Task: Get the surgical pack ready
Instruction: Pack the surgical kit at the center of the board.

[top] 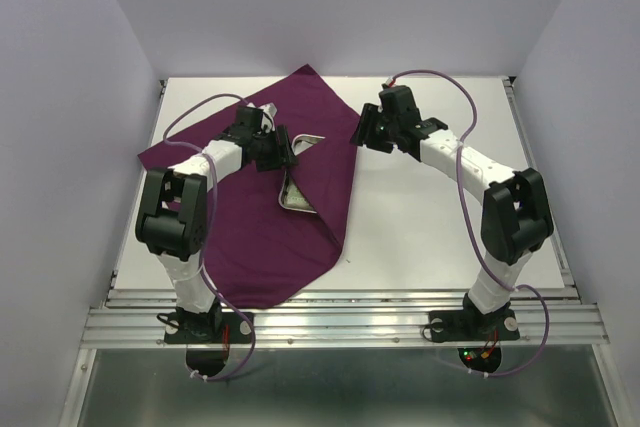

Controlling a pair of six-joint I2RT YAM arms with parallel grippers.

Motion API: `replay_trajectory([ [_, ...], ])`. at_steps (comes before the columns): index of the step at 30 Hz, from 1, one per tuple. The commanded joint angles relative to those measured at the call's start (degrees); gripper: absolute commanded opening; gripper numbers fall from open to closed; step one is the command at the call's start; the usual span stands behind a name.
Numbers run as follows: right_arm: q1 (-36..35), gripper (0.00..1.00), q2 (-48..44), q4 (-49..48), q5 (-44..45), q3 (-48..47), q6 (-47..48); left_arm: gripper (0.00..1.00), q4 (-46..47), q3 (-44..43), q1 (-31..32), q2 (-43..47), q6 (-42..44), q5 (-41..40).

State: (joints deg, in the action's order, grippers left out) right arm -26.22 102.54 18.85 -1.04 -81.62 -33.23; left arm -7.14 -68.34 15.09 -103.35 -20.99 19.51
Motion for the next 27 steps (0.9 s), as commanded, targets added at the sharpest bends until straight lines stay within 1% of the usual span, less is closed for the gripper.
replay_trajectory([
  [1,0.47,0.57,-3.14,-1.89,0.42,-0.02,0.27,0.65,0.37,-2.68,0.64,0.08,0.08,-0.17],
  [2,0.47,0.57,-3.14,-1.98,0.42,-0.03,0.27,0.65,0.37,-2.68,0.64,-0.01,0.08,-0.26],
  [4,0.47,0.57,-3.14,-1.98,0.42,0.06,0.19,0.6,0.37,-2.77,0.73,-0.01,-0.01,-0.26],
  [5,0.47,0.57,-3.14,-1.98,0.42,0.24,0.19,0.55,0.37,-2.77,0.73,0.08,-0.01,-0.17],
  [6,0.47,0.56,-3.14,-1.89,0.42,0.33,0.27,0.45,0.46,-2.77,0.73,0.08,-0.01,-0.08],
  [9,0.99,0.57,-3.31,-1.89,0.51,0.59,0.27,0.3,0.46,-3.29,0.73,-0.01,-0.01,0.18],
  [10,0.99,0.57,-3.49,-1.8,0.6,0.59,0.27,0.2,0.46,-3.64,0.73,-0.1,-0.01,0.35],
  [12,0.99,0.57,-3.58,-1.8,0.6,0.76,0.27,0.12,0.11,-4.08,0.82,-0.27,-0.01,0.62],
  [13,0.99,0.56,-3.58,-1.8,0.69,0.85,0.27,0.02,-0.07,-4.26,0.82,-0.19,-0.1,0.62],
  [14,0.99,0.56,-3.84,-1.89,0.69,1.03,0.27,0.0,-0.42,-4.61,0.82,0.25,-0.01,0.27],
  [21,0.99,0.57,-4.1,-1.8,0.16,1.82,0.45,0.0,-2.09,-5.76,0.82,3.76,0.08,-2.72],
  [27,0.99,0.56,-4.37,-1.8,-0.19,3.48,0.45,0.0,-2.71,-4.97,0.55,4.91,-0.36,-4.48],
])
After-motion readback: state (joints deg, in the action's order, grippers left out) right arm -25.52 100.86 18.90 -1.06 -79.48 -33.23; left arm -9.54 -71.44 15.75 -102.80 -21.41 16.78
